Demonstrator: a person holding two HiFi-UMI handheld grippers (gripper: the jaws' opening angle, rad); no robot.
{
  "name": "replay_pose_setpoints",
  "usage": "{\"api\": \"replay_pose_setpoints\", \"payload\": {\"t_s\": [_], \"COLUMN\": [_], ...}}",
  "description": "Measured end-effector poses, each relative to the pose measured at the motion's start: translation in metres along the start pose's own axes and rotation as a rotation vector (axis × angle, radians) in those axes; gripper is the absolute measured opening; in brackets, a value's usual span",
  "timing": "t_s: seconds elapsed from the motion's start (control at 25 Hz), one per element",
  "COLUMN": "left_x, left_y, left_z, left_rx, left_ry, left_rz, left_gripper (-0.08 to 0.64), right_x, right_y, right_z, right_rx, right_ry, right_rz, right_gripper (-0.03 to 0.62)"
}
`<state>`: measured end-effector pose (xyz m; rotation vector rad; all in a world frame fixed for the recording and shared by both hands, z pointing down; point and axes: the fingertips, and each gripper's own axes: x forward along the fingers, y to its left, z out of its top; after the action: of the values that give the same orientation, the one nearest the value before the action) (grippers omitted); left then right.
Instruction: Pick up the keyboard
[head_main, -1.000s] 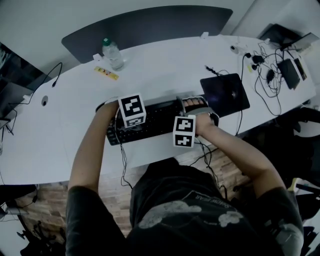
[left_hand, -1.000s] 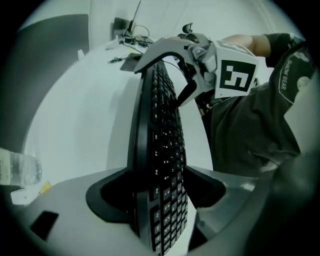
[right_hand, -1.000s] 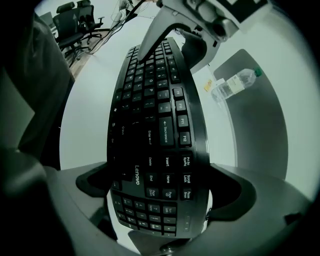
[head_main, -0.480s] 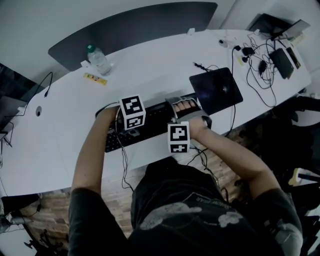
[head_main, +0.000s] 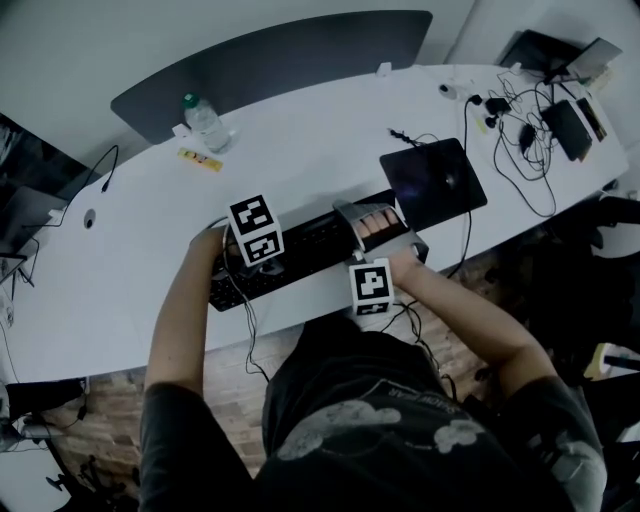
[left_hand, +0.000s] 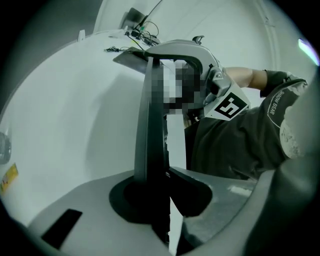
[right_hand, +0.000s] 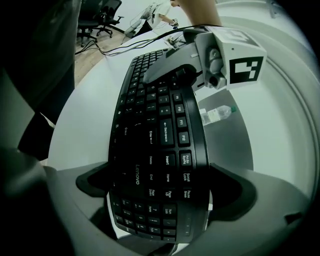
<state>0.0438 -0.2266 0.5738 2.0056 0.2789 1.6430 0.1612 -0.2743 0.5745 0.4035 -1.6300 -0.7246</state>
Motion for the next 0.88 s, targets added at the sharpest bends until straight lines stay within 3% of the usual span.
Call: {"api": "replay_pose_setpoints", "payload": {"t_s": [0.36,0.64,0.76,0.88], "left_x": [-0.01,-0.021,-0.019,-0.012], "left_y": [-0.017,-0.036,-0.046,-0.054], "left_z": [0.003,0.02,0.024,0.027], "left_rx": [-0.08,-0.297,-0.39,-0.462], "left_ry": [-0.061,-0.324,-0.414,-0.482], "left_rz": [0.076,0.096,0.084,0.061], "left_gripper": [0.071,0.074,0.074,0.074], "right_x": [-0.017,-0.048,-0.058,-0.061], "right_y": [-0.011,-0.035,-0.034,-0.025], "right_z": [-0.001,-0.026,-0.029,-0.029], "right_rx": [0.036,0.271,0.407,0.473], "right_ry": [-0.068,-0.135,-0.166,-0.184], "right_rz": [-0.161,-0.303,-0.302,-0.272], "right_gripper": [0.571,0.569,0.569,0.568]}}
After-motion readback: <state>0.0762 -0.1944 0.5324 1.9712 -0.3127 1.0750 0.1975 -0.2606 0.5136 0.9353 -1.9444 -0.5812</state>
